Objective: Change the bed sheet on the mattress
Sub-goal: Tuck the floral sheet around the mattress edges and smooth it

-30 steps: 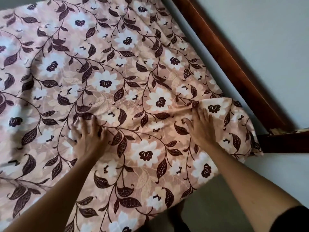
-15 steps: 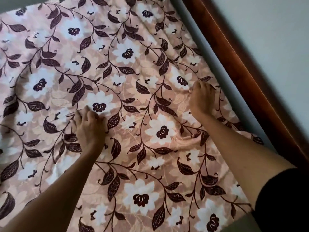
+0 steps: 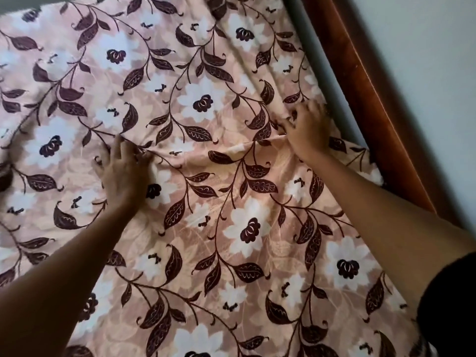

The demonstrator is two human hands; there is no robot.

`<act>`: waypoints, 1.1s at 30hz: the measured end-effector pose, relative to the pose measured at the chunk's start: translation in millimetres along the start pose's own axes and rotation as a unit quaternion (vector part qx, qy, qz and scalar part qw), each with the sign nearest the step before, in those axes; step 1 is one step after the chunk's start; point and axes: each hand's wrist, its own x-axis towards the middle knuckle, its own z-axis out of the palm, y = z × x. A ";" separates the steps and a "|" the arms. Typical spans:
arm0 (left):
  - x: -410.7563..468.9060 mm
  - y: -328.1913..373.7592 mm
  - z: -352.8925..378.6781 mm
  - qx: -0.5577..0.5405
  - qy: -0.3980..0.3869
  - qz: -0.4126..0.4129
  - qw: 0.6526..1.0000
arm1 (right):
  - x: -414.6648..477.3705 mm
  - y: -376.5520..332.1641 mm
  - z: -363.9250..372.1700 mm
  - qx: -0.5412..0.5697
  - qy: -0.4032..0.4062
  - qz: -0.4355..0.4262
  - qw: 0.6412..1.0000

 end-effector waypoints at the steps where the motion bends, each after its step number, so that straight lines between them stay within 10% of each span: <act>1: 2.9 2.2 2.4 0.011 0.002 0.010 1.000 | 5.4 -4.8 1.8 -0.013 -0.012 -0.003 1.000; 33: 154.1 51.2 -24.9 0.138 0.071 0.016 0.988 | 146.5 -99.2 -2.5 -0.049 0.008 -0.015 0.999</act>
